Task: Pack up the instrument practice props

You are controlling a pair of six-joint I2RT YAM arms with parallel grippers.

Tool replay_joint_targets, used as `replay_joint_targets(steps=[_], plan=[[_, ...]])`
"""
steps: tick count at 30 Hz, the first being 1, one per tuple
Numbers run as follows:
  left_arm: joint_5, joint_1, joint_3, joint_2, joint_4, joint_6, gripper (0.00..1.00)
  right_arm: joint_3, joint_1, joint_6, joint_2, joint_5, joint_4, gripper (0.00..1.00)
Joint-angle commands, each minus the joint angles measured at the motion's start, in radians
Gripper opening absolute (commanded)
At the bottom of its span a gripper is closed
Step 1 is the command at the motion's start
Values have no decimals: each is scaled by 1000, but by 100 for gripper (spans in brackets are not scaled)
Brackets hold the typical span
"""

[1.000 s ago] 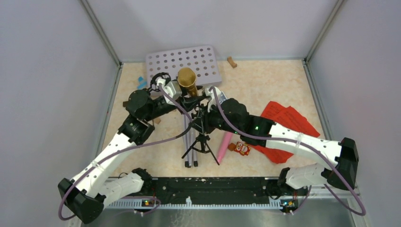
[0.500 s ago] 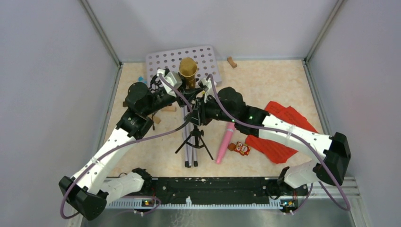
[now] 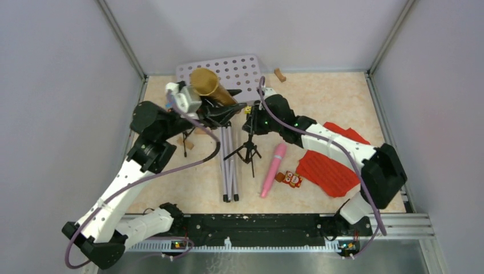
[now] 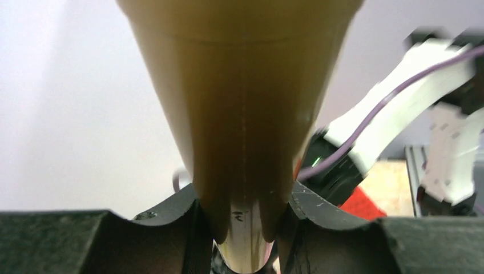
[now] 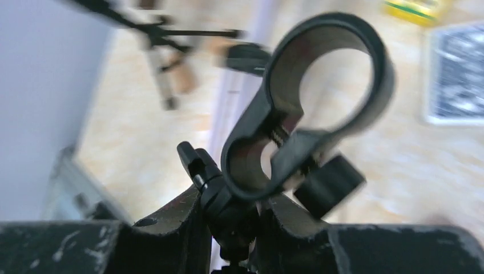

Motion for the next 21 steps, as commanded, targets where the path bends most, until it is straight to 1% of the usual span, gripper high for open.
replay_joint_targets(steps=[1, 5, 8, 11, 14, 15, 17, 19, 21], plan=[[118, -6, 88, -74, 180, -114, 0, 70, -56, 2, 56, 103, -106, 0], [91, -7, 106, -99, 169, -112, 0, 96, -57, -74, 11, 122, -88, 0], [39, -7, 114, -125, 97, -86, 0, 72, -56, -138, -59, 153, -44, 0], [-35, -7, 90, -171, 13, -80, 0, 32, -57, -197, -139, 208, -5, 0], [-135, -8, 44, -233, -73, -92, 0, -21, -57, -259, -215, 302, 54, 0], [-174, -7, 26, -256, -99, -92, 0, -31, -60, -279, -232, 310, 75, 0], [-238, -7, -8, -306, -167, -102, 0, -50, -62, -316, -249, 316, 116, 0], [-313, -7, -32, -357, -238, -122, 0, -81, -61, -345, -263, 294, 194, 0], [-378, -6, -36, -403, -313, -136, 0, -116, -60, -361, -280, 225, 287, 0]])
